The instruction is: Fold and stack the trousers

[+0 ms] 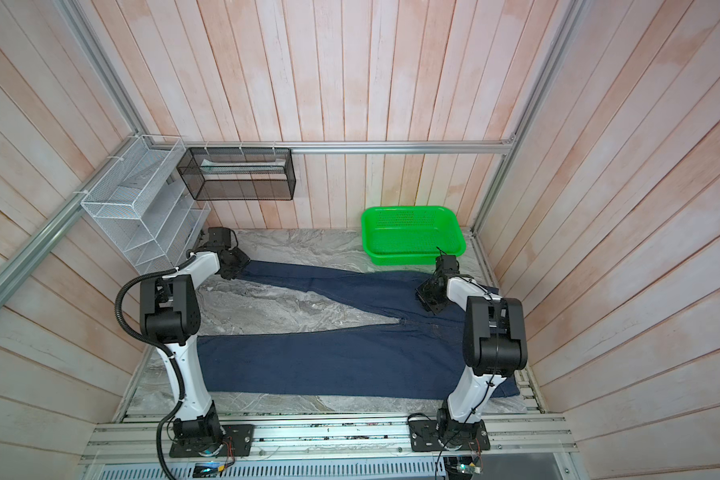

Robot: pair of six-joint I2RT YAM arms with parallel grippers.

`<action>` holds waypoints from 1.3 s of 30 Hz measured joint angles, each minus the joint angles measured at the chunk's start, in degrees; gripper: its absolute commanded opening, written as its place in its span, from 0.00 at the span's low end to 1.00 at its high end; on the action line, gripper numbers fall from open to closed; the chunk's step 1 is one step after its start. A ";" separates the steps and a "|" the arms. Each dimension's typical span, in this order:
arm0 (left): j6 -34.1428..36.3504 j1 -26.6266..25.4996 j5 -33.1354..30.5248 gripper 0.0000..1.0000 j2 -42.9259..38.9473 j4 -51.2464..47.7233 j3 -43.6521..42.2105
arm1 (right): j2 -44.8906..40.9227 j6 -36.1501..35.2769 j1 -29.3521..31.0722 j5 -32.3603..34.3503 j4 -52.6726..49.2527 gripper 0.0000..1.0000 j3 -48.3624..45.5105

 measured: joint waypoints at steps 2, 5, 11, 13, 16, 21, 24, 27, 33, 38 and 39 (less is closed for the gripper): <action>-0.15 -0.13 0.09 0.45 0.02 -0.11 0.02 | 0.00 0.00 0.00 0.00 -0.02 0.24 0.00; -0.31 -0.20 0.11 0.41 0.70 -0.50 0.55 | 0.00 0.00 0.00 0.00 0.00 0.24 0.00; -1.64 -0.22 0.13 0.08 1.75 -0.70 0.79 | 0.09 0.00 0.00 0.00 -0.02 0.24 0.04; -1.92 -0.22 0.31 0.00 1.75 -0.24 0.90 | 0.11 0.00 0.00 0.00 -0.02 0.24 0.09; -2.03 -0.28 0.50 0.00 1.64 1.05 0.90 | 0.11 0.00 0.00 0.00 -0.07 0.24 0.31; -3.19 -0.55 1.49 0.00 -0.13 2.95 1.44 | 0.11 -0.02 0.00 -0.02 -0.07 0.24 0.37; -4.17 -0.76 2.95 0.00 -0.22 3.26 5.18 | 0.11 -0.04 0.00 -0.02 -0.07 0.24 0.37; -5.55 -1.14 4.66 0.00 -0.17 3.48 10.25 | 0.11 -0.04 0.00 -0.02 -0.11 0.24 0.37; -7.91 -1.66 6.69 0.00 3.63 2.99 22.14 | 0.11 -0.04 0.00 -0.07 -0.26 0.24 0.37; -9.99 -1.84 7.85 0.00 14.86 -1.66 35.39 | 0.11 -0.07 0.00 -0.20 -0.37 0.24 0.37; -10.03 -1.90 7.98 0.00 16.96 -2.16 36.79 | 0.09 -0.07 0.00 -0.24 -0.50 0.24 0.37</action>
